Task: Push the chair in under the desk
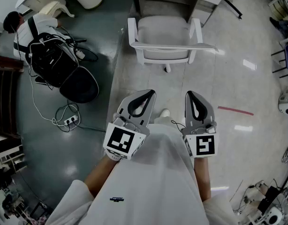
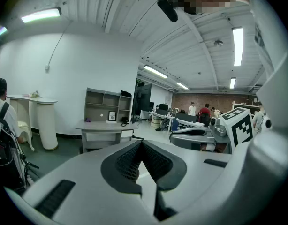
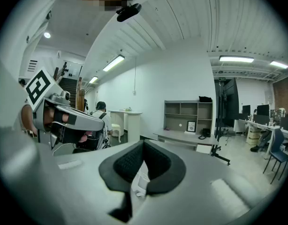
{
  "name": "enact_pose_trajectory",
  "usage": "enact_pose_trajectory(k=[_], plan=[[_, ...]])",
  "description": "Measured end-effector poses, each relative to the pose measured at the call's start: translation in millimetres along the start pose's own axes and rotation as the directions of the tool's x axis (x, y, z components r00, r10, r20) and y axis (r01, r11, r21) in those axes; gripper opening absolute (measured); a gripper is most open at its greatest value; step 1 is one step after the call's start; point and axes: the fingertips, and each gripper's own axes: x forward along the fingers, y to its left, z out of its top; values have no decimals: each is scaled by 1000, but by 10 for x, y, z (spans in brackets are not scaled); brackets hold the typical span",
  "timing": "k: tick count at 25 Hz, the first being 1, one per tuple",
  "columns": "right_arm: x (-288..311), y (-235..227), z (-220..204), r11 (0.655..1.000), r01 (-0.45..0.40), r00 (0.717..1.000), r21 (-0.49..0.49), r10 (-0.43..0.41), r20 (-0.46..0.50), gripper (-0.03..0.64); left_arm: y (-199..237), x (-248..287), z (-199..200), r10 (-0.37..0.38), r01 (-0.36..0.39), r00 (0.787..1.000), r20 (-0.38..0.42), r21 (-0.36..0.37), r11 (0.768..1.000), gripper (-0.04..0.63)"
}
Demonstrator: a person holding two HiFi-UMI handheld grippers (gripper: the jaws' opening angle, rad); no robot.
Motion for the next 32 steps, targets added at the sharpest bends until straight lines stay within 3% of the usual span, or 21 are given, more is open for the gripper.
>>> enact_pose_trajectory(k=[5, 11, 16, 20, 23, 32], plan=[[-93, -54, 78, 1000, 9, 1000, -3, -9, 10, 12, -63, 36, 0, 15, -15, 1000, 6, 45, 999, 8], [-151, -355, -37, 998, 21, 998, 59, -25, 66, 11, -122, 173, 47, 66, -67, 998, 17, 56, 996, 8], [-181, -578, -188, 999, 18, 998, 39, -20, 64, 11, -191, 187, -57, 109, -108, 994, -2, 63, 992, 8], [-159, -666, -182, 1000, 0, 1000, 29, -1, 9, 11, -173, 275, 0, 115, -113, 993, -31, 54, 992, 8], [3, -740, -204, 1000, -2, 1000, -1, 2, -13, 11, -47, 475, 162, 111, -109, 994, -12, 76, 991, 8], [976, -959, 54, 996, -24, 1000, -84, 25, 7, 11, 778, 1197, 411, 74, -74, 997, 4, 10, 997, 8]])
